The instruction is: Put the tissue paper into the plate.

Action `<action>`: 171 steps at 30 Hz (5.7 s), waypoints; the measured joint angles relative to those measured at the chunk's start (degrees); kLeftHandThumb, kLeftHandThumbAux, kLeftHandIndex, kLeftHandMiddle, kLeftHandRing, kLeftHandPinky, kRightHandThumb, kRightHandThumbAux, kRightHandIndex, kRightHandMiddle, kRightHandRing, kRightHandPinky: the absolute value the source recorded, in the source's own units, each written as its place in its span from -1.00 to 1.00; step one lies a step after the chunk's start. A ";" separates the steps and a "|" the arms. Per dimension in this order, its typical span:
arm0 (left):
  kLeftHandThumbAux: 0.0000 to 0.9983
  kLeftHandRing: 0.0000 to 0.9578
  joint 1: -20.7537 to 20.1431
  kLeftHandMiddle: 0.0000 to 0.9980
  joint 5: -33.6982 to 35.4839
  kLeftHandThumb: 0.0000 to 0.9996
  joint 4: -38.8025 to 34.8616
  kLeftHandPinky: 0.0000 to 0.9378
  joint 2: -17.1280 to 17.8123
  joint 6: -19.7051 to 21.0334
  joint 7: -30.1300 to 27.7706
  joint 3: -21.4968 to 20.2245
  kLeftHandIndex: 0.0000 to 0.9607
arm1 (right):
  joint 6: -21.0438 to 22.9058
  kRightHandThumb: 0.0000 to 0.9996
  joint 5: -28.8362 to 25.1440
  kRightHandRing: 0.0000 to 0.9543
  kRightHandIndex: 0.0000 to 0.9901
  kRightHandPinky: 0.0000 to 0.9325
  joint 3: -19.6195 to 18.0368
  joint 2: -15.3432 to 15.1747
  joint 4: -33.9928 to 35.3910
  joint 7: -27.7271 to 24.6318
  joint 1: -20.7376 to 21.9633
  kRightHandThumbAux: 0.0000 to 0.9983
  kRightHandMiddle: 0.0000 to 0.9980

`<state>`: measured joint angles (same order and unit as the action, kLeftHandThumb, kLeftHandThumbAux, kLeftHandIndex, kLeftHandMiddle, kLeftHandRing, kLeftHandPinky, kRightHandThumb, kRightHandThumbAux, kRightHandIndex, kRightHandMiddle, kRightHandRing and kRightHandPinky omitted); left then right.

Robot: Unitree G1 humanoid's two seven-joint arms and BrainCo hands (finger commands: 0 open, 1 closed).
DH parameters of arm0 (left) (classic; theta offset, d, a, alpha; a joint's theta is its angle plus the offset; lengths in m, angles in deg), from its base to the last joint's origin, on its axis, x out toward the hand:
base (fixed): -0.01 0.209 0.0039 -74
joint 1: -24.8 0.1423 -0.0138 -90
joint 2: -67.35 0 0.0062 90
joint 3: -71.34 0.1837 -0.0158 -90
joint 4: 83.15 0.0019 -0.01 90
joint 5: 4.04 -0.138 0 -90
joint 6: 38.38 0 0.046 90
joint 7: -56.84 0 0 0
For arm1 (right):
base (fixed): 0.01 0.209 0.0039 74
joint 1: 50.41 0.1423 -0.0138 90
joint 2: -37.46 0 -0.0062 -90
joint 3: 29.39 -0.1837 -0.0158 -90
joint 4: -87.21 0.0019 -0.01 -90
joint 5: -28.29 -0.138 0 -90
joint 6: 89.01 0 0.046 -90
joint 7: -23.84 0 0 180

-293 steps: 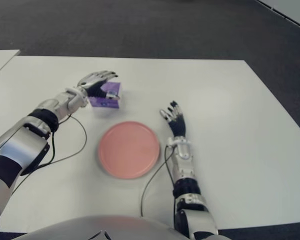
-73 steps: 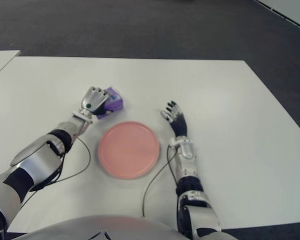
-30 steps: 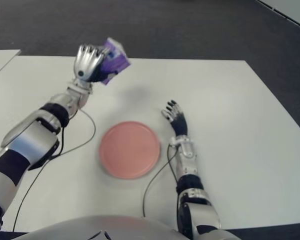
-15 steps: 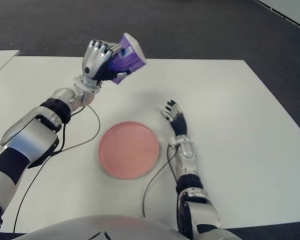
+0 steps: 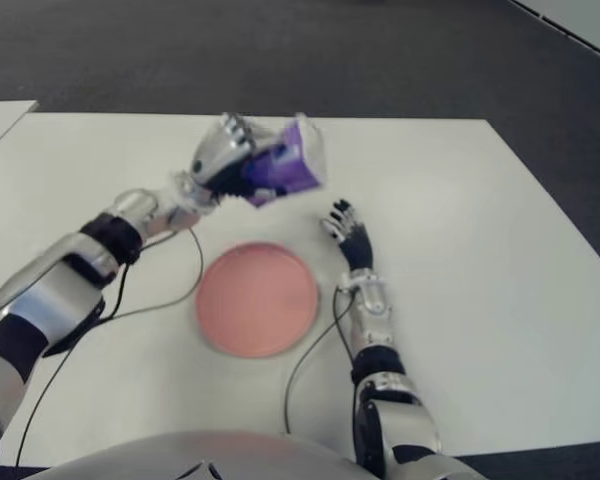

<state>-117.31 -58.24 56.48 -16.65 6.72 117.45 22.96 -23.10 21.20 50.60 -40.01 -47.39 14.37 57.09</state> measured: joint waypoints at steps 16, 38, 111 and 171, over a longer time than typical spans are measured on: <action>0.40 0.76 7.12 0.69 -6.26 0.43 -9.51 0.81 7.68 -2.29 -17.74 2.36 -0.08 | -0.01 -0.03 0.02 -0.71 -0.79 -0.67 -0.03 0.04 0.15 0.43 -0.18 0.24 -0.68; 0.40 0.76 9.74 0.69 -4.70 0.43 -19.27 0.82 12.89 -5.16 -40.34 0.50 -0.08 | 0.00 -0.08 0.02 -0.71 -0.77 -0.61 -0.02 -0.01 0.03 0.57 -0.10 0.25 -0.73; -0.27 -0.96 21.64 -0.95 13.03 -0.98 -23.37 -0.96 8.25 -13.02 -66.68 -7.93 -0.93 | 0.00 -0.06 0.27 -0.63 -0.73 -0.51 0.54 -0.51 -1.32 1.33 0.92 0.20 -0.69; -0.21 -1.00 20.83 -1.00 37.85 -1.00 -34.39 -1.00 10.64 3.72 -77.92 -15.36 -1.00 | -1.42 -0.08 0.39 -0.72 -0.69 -0.64 1.25 -1.19 -0.75 0.26 0.87 0.16 -0.74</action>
<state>-96.49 -20.38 22.09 -6.01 10.44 39.53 7.60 -24.52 21.59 51.85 -41.20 -48.14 14.63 57.96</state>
